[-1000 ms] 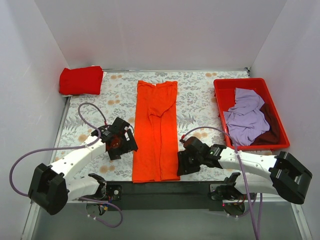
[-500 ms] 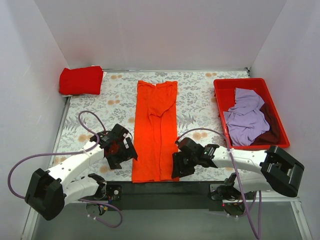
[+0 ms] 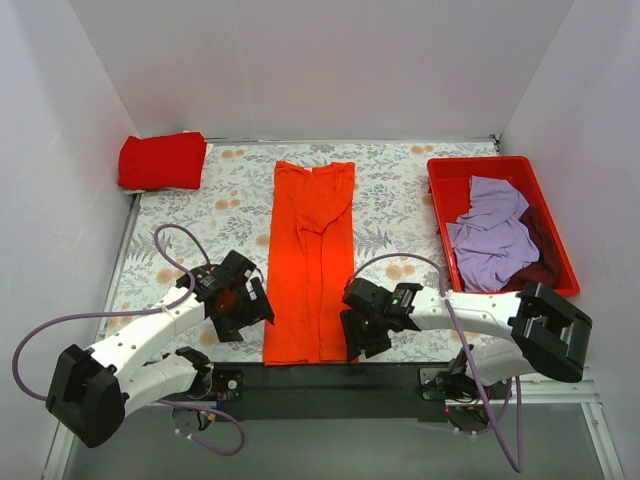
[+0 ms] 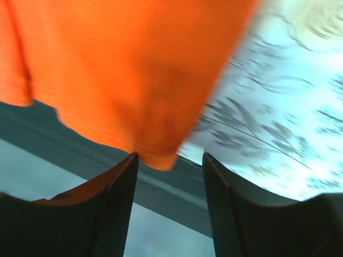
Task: Fold and stack the t-shirts
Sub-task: Fold the tshirt
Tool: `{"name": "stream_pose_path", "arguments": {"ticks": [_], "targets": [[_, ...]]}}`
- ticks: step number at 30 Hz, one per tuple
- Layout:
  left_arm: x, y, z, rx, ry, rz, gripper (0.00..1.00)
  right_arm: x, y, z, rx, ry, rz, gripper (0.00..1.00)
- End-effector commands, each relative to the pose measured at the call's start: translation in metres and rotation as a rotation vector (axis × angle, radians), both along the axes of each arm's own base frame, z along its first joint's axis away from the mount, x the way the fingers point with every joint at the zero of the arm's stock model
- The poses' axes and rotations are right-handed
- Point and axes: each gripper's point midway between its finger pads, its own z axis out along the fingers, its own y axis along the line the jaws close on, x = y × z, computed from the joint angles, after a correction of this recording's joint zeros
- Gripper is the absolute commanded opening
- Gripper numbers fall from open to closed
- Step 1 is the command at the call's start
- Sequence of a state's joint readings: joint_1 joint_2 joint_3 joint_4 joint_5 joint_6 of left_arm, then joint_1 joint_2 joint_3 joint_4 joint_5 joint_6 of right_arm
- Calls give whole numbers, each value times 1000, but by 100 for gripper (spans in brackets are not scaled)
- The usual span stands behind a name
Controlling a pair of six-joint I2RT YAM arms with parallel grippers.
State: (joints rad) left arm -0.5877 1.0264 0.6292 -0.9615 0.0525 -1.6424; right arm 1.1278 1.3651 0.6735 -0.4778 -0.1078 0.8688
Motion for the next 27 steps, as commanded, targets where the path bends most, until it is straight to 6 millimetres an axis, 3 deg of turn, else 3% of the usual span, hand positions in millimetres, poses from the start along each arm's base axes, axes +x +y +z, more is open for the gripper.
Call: {"name": "stream_pose_path", "arguments": {"ticks": [1, 12, 20, 27], "targets": [[-5, -5, 5, -27, 10, -18, 83, 1, -25, 2, -97, -37, -9, 59], [-14, -10, 3, -24, 33, -41, 83, 16, -6, 19, 13, -104, -44, 53], [-19, -11, 2, -8, 42, -47, 83, 11, -7, 2, -43, -59, -18, 52], [-26, -13, -1, 8, 61, -69, 83, 15, -1, 0, -44, -62, -16, 51]]}}
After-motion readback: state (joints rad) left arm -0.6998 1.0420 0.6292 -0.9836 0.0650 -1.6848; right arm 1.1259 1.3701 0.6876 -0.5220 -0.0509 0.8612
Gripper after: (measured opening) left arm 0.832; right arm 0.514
